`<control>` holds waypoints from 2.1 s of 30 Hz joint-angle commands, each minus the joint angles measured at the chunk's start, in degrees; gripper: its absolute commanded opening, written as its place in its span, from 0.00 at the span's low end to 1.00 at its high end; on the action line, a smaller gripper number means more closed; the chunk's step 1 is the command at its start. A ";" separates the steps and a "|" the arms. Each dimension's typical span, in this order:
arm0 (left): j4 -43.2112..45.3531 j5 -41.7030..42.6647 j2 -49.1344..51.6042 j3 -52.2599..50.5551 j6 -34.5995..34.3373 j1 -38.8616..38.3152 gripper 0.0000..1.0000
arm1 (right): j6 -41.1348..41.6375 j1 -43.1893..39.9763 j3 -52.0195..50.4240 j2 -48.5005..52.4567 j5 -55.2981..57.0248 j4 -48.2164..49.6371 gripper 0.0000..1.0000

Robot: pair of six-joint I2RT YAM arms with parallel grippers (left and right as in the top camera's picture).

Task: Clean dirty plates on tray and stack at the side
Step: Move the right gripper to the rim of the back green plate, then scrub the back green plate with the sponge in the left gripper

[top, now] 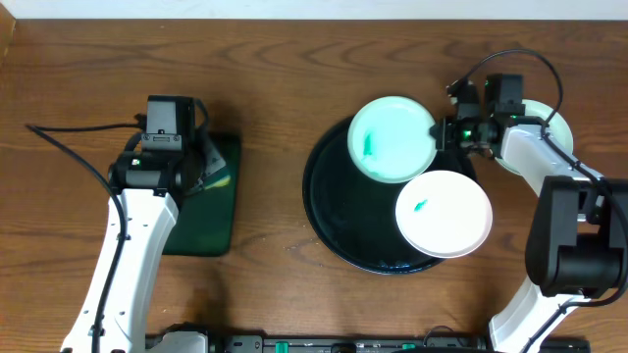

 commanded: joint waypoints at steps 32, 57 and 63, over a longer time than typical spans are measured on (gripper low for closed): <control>38.97 -3.39 35.21 -0.28 -7.98 -35.23 0.08 | 10.82 15.21 -0.13 -1.14 16.61 -8.04 0.01; 36.02 -4.61 31.50 1.22 -6.88 -35.21 0.07 | 10.56 15.21 -0.35 -1.14 16.65 -8.13 0.01; 40.35 -1.70 33.44 1.01 -11.23 -35.32 0.07 | 10.56 15.21 -0.35 -1.14 16.63 -8.04 0.01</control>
